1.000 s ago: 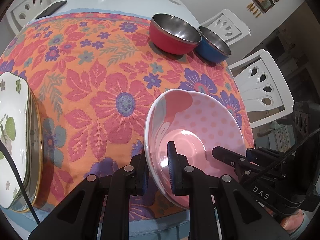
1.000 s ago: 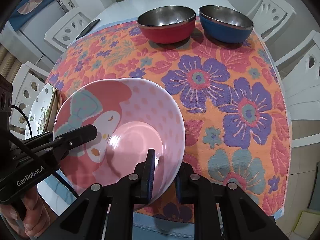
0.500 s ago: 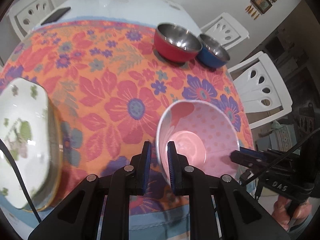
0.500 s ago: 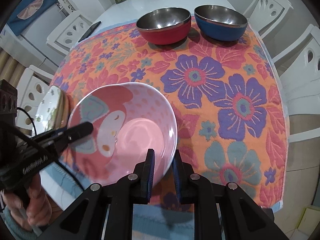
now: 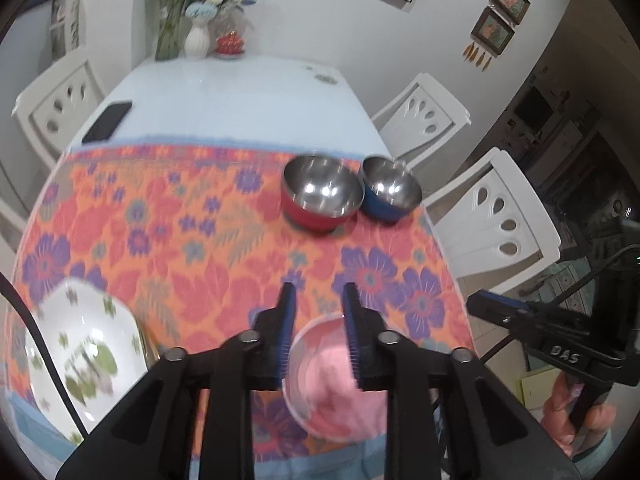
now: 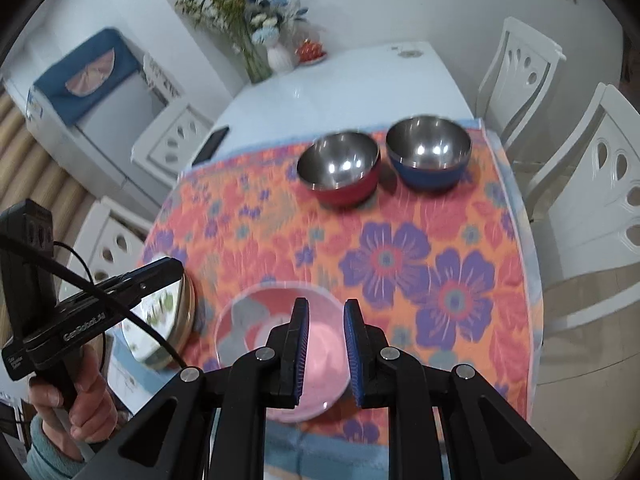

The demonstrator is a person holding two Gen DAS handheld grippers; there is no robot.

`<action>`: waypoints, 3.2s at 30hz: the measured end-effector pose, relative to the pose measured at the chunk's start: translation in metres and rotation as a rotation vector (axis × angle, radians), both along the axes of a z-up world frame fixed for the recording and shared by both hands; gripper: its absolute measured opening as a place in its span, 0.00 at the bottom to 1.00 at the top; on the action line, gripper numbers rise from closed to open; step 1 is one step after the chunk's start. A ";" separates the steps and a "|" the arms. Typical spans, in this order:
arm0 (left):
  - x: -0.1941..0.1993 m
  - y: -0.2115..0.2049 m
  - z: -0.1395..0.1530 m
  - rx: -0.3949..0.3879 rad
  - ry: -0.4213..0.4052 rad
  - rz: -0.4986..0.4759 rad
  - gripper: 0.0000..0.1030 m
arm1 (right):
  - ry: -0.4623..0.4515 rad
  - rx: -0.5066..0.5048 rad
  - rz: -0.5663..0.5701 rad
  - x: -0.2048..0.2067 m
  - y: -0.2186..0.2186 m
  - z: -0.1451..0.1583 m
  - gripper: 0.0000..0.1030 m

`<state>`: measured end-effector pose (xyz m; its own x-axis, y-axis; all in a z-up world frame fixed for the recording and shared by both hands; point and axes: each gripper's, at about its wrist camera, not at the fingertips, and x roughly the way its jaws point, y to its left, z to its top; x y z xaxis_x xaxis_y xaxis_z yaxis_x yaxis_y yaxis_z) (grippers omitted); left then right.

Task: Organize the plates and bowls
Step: 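Carry the pink bowl beside the plate stack, set it down, open grippers, then move both grippers to the red steel bowl and grip its rim, then carry the red steel bowl into the pink bowl and open both grippers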

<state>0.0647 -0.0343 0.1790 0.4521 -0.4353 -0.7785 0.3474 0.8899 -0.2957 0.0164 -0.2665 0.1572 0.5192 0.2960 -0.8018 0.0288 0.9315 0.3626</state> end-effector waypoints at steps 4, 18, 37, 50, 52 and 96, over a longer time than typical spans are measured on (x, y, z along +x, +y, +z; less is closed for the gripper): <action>0.035 -0.005 0.013 -0.022 -0.009 -0.038 0.29 | 0.037 0.094 -0.073 0.027 -0.017 -0.008 0.19; 0.188 -0.034 -0.065 -0.048 0.193 -0.114 0.30 | 0.196 0.248 -0.324 0.130 -0.041 -0.060 0.62; 0.240 -0.060 -0.143 -0.072 0.326 -0.162 0.27 | 0.266 0.125 -0.293 0.207 -0.019 -0.123 0.37; 0.214 -0.047 -0.114 -0.033 0.224 -0.165 0.18 | 0.214 0.030 -0.265 0.192 0.000 -0.103 0.29; 0.206 -0.041 -0.107 -0.041 0.216 -0.155 0.18 | 0.205 0.020 -0.255 0.187 0.005 -0.095 0.29; -0.027 -0.002 -0.087 -0.023 0.299 -0.154 0.18 | 0.364 -0.182 -0.052 -0.027 0.065 -0.068 0.29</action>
<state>0.0378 -0.0368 0.0917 0.1326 -0.4996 -0.8560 0.3722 0.8256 -0.4242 -0.0103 -0.2017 0.0889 0.2028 0.1133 -0.9726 0.1731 0.9735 0.1496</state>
